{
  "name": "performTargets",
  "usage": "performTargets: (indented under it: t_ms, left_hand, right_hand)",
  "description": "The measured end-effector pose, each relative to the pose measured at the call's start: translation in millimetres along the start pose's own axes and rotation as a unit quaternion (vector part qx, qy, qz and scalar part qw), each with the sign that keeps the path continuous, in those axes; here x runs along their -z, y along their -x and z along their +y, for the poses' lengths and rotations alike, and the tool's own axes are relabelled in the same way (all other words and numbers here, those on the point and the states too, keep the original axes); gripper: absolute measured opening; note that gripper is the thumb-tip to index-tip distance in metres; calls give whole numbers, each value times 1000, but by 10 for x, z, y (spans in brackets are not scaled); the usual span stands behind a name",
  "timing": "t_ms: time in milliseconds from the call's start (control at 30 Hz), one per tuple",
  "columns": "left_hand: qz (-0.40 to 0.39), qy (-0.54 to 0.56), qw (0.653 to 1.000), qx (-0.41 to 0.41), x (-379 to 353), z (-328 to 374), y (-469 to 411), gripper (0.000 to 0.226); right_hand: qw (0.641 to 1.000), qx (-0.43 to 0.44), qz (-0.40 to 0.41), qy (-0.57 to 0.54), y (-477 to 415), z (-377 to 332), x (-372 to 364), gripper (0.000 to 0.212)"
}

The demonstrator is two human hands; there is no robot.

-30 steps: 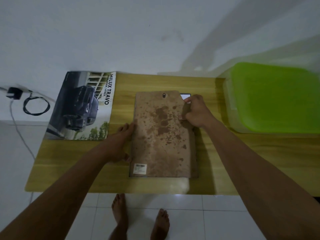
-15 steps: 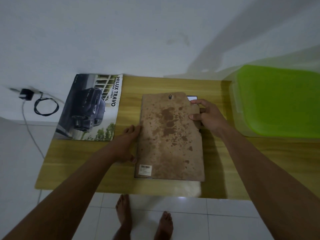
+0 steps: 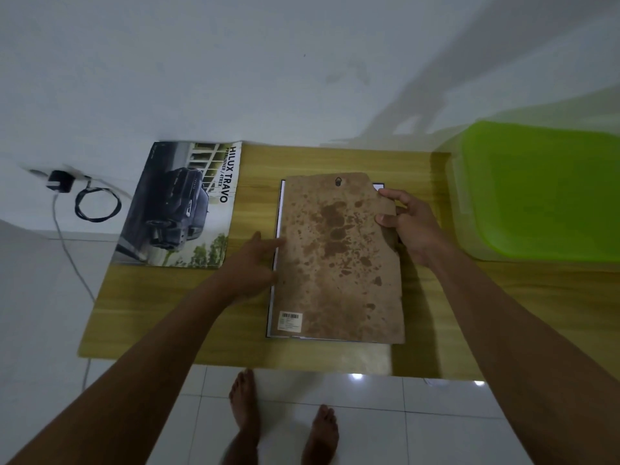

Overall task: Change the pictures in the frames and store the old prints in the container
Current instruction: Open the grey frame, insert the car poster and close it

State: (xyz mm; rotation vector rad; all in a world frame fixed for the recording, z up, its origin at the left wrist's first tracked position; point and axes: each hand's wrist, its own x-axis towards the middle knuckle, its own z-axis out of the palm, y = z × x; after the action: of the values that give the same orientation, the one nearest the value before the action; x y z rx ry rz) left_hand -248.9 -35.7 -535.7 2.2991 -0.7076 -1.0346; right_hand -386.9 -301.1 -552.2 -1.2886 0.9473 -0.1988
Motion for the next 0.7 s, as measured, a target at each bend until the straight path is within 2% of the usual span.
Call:
performTargets:
  t_ms: [133, 233, 467, 600, 700]
  left_hand:
    - [90, 40, 995, -22, -6, -10, -32, 73]
    - [124, 76, 989, -31, 32, 16, -44, 67]
    - [100, 265, 959, -16, 150, 193, 105, 62]
    - [84, 302, 949, -20, 262, 286, 226, 63]
    - [69, 336, 939, -17, 393, 437, 319, 61]
  right_hand:
    - [1000, 0, 8, -17, 46, -11, -21, 49]
    - [999, 4, 10, -32, 76, -43, -13, 47]
    - [996, 9, 58, -72, 299, -191, -59, 51]
    - [995, 45, 58, -65, 546, -281, -120, 44]
    - [998, 58, 23, -2, 766, -405, -56, 69]
